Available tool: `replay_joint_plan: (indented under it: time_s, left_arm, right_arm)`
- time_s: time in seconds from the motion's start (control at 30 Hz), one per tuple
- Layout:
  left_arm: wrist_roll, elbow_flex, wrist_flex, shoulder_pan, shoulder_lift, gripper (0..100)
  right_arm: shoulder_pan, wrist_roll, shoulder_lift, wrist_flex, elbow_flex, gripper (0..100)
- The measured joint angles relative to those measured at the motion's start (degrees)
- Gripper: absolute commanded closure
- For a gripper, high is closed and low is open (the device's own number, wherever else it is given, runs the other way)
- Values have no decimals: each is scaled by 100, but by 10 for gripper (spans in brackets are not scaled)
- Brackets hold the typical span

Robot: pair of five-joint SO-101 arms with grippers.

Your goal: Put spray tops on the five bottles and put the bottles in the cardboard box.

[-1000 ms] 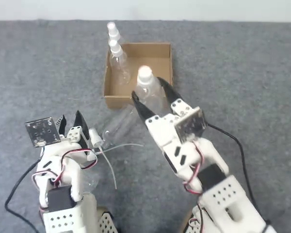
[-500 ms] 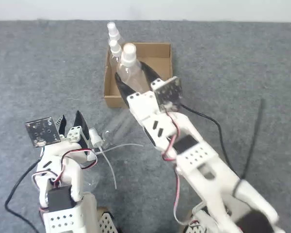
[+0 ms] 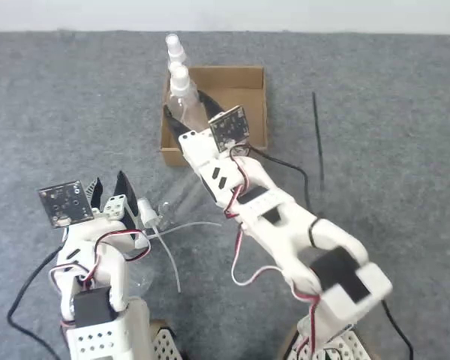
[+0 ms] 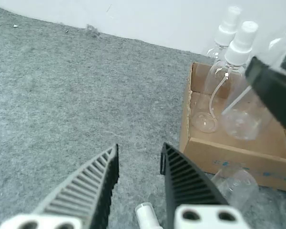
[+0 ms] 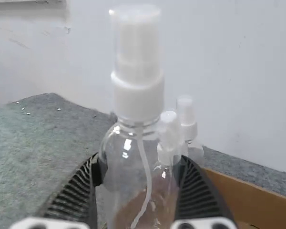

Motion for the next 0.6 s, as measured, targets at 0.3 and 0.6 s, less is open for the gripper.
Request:
replay_joint_plan:
  time_s: [0.3,0.6]
  left_arm:
    - [0,0,0,0,0,866]
    - [0,0,0,0,0,866]
  right_arm:
    - [0,0,1187,-633,-510,976]
    - [0,0,1837,-703,-765,975]
